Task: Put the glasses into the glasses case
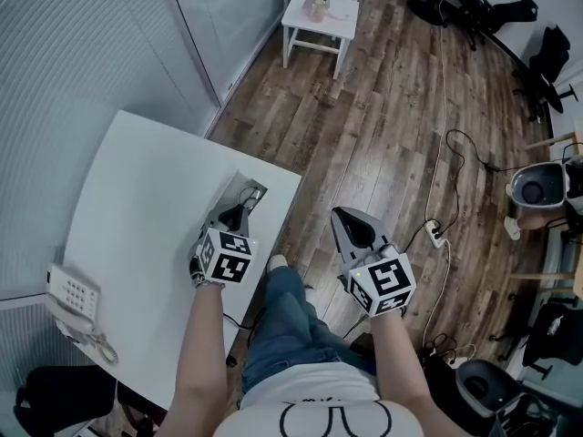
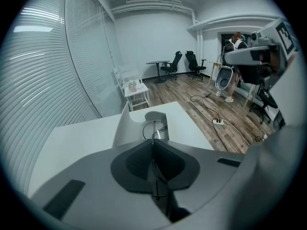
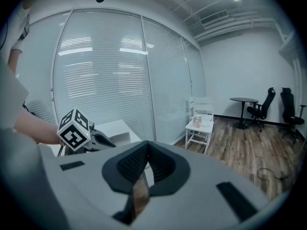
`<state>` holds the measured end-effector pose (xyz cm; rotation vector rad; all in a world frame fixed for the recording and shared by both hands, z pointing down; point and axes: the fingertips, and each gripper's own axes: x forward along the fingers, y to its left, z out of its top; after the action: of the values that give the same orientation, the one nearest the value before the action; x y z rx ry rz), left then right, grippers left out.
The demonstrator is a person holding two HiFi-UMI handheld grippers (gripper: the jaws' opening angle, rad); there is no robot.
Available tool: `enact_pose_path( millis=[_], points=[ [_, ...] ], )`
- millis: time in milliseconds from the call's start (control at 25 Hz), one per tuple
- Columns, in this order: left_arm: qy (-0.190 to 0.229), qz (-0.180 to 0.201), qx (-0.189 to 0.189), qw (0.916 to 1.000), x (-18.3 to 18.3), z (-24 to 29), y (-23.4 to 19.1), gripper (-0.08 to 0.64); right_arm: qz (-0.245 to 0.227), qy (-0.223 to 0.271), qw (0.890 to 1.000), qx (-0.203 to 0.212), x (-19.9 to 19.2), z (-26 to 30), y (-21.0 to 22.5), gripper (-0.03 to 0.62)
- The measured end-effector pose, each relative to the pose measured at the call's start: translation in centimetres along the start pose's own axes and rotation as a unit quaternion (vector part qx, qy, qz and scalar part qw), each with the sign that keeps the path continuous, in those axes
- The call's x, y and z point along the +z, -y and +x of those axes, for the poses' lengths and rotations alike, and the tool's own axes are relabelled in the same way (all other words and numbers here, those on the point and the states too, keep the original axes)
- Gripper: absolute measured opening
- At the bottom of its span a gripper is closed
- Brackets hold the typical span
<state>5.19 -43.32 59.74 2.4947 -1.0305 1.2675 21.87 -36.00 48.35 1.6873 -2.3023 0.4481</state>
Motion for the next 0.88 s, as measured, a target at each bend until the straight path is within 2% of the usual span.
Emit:
enact_pose_path(
  millis=[320,520,680,880],
  points=[
    [0.026,-0.026,0.019,0.9991,1.2,-2.7,-0.6,0.038,-0.015,0.026,1.0,0.01,1.9,-1.3,-0.5,0.011],
    [0.062,-0.046,0.058,0.9953,2.0,-7.1,-1.2,0.038,-0.034,0.056,0.998,0.025,4.2,-3.2,-1.6,0.011],
    [0.117,-0.067,0.107,0.9852,2.9,-12.3,-1.7,0.038,-0.063,0.079,0.994,0.038,5.7,-5.3,-2.5,0.01],
    [0.192,-0.1,0.15,0.9647,3.4,-18.9,-1.6,0.038,-0.091,0.111,0.988,0.051,7.7,-8.5,-3.9,0.011]
  ],
)
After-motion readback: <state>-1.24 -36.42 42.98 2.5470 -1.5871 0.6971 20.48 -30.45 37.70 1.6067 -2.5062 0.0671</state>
